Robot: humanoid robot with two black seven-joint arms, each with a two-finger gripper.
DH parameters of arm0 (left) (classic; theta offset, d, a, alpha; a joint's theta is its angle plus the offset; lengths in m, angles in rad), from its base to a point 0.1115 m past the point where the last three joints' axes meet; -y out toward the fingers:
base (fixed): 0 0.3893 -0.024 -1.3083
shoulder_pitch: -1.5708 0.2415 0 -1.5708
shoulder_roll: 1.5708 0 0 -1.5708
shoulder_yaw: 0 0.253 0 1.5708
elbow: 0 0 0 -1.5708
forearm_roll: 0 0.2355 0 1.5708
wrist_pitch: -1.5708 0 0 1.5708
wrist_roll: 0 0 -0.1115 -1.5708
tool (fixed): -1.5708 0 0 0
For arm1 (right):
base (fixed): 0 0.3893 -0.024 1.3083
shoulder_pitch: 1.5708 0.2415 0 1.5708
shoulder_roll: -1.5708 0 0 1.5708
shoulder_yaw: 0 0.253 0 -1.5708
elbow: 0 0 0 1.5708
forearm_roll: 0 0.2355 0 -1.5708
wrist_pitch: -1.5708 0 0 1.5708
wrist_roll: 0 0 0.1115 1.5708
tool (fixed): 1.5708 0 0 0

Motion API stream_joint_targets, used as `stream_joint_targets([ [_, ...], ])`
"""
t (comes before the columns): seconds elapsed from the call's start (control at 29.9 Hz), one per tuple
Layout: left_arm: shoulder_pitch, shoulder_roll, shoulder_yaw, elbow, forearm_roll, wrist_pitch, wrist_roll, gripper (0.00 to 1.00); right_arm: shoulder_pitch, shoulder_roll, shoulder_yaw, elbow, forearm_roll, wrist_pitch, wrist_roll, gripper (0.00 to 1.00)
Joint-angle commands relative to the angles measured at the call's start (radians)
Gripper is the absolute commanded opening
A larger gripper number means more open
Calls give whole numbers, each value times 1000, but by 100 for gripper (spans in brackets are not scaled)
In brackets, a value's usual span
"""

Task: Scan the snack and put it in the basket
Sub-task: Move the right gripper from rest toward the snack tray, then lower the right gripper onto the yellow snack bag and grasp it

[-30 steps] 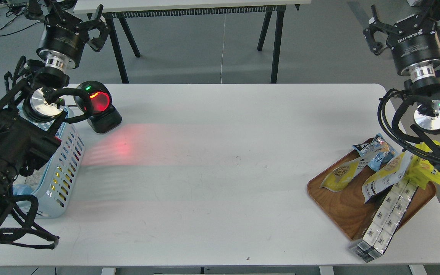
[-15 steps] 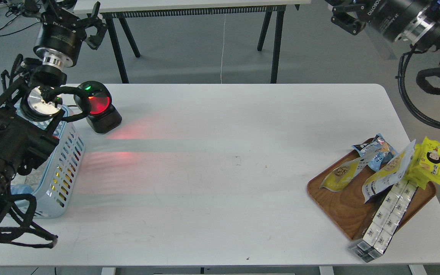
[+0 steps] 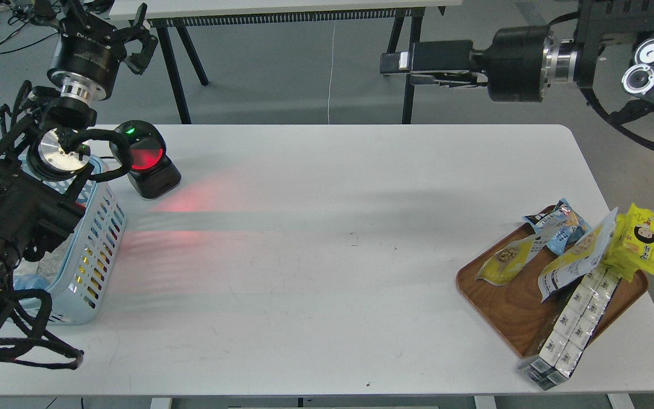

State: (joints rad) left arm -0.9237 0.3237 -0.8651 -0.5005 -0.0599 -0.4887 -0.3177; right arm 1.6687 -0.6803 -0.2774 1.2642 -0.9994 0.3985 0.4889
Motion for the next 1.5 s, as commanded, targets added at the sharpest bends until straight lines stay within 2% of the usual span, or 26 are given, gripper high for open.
stream_joint_targets([
  [0.0, 0, 2, -2, 0, 0, 0, -4, 100, 107, 1, -126, 107, -151, -18, 0, 99],
  [0.17, 0, 6, -11, 0, 2, 0, -4, 100, 203, -4, -247, 211, -352, -26, 0, 98],
  [0.4, -3, 5, -6, 2, 3, 0, -3, 100, 217, -10, -373, 319, -629, -75, 0, 97],
  [0.7, -1, 3, -2, 5, 3, 0, -3, 100, 223, -73, -539, 324, -1013, -217, 0, 88],
  [0.9, 2, 0, 0, 5, 3, 0, -3, 100, 189, -104, -580, 316, -1044, -221, 0, 80],
  [1.2, -1, 3, 1, 7, 5, 0, -3, 100, 85, -107, -572, 161, -1081, -239, 0, 72],
  [1.4, -1, 3, 1, 7, 5, 0, -1, 100, 45, -104, -548, 129, -1073, -254, 0, 57],
  [1.47, 0, 3, 1, 8, 5, 0, -1, 100, 45, -104, -542, 129, -1067, -260, 0, 55],
])
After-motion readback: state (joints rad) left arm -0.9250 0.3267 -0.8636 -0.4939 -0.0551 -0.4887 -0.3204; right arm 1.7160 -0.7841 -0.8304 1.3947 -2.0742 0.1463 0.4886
